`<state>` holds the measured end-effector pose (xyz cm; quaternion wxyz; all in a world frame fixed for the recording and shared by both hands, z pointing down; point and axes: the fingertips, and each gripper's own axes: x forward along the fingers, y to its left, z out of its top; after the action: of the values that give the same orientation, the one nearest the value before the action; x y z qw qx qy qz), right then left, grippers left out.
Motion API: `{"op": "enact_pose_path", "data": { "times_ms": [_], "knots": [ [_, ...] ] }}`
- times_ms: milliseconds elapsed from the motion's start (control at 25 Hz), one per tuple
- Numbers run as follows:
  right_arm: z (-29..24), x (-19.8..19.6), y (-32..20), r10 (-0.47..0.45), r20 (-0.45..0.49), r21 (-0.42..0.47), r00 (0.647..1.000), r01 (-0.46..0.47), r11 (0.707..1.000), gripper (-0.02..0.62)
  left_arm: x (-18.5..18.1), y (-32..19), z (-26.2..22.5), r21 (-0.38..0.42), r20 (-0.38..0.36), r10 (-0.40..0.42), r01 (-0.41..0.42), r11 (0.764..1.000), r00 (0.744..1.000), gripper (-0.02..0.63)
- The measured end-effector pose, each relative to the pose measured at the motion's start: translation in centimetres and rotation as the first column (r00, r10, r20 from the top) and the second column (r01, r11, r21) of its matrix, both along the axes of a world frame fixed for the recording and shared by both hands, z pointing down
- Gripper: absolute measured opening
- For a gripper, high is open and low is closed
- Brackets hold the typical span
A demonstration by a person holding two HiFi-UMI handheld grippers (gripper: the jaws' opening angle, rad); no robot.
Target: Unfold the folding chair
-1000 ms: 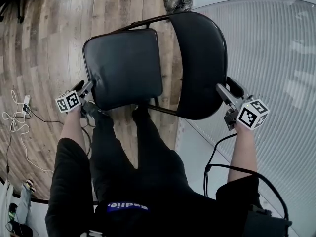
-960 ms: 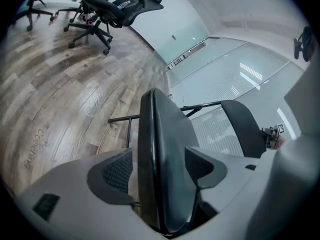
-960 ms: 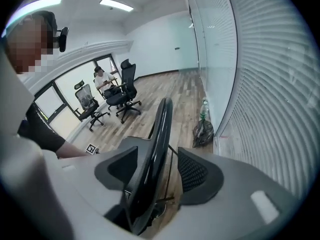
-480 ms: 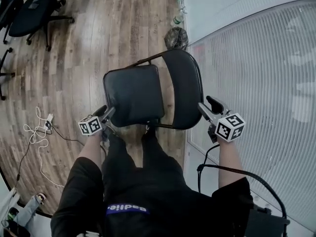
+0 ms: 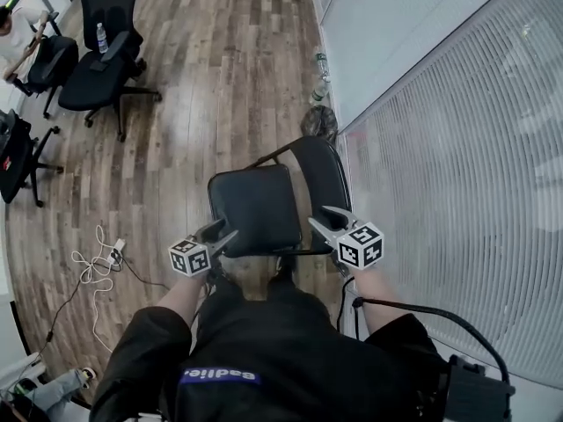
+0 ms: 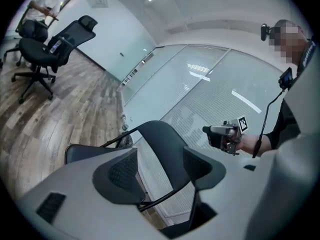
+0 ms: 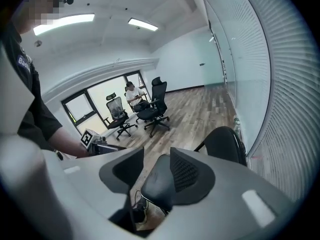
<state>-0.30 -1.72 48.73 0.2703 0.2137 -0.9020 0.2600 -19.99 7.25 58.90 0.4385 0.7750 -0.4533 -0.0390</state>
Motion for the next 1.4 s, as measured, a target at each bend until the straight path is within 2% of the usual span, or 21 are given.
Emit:
{"op": "enact_pose_path", "data": {
  "times_ms": [200, 360, 480, 880, 1160, 1400],
  "knots": [
    [-0.8, -1.7, 2.4, -0.068, 0.021, 0.023, 0.997, 0.067, 0.997, 0.135, 1.9, -0.2, -6.4, 0.118, 0.028, 0.008, -0.012, 0.993, 1.0, 0.242],
    [-2.4, -2.3, 3.7, -0.096, 0.045, 0.052, 0.994, 0.093, 0.994, 0.112, 3.7, 0.1, -10.5, 0.173, 0.063, 0.017, -0.028, 0.985, 0.998, 0.172],
    [-3.8, -3.0, 4.4, -0.113, 0.074, 0.077, 0.991, 0.107, 0.991, 0.097, 4.7, 0.3, -13.4, 0.218, 0.07, 0.022, -0.037, 0.975, 0.997, 0.147],
    [-9.1, -6.8, 7.6, -0.241, 0.161, 0.191, 0.957, 0.209, 0.959, 0.051, 6.0, 0.6, -20.7, 0.307, 0.154, -0.007, -0.041, 0.951, 0.988, 0.032],
    [-12.1, -9.0, 9.0, -0.307, 0.211, 0.293, 0.928, 0.239, 0.926, 0.003, 6.5, 0.4, -24.6, 0.361, 0.179, -0.018, -0.049, 0.931, 0.984, 0.006],
    [-14.2, -9.0, 9.5, -0.331, 0.235, 0.331, 0.914, 0.245, 0.911, 0.003, 7.3, 0.3, -27.1, 0.387, 0.19, 0.0, -0.075, 0.919, 0.982, 0.006]
  ]
}}
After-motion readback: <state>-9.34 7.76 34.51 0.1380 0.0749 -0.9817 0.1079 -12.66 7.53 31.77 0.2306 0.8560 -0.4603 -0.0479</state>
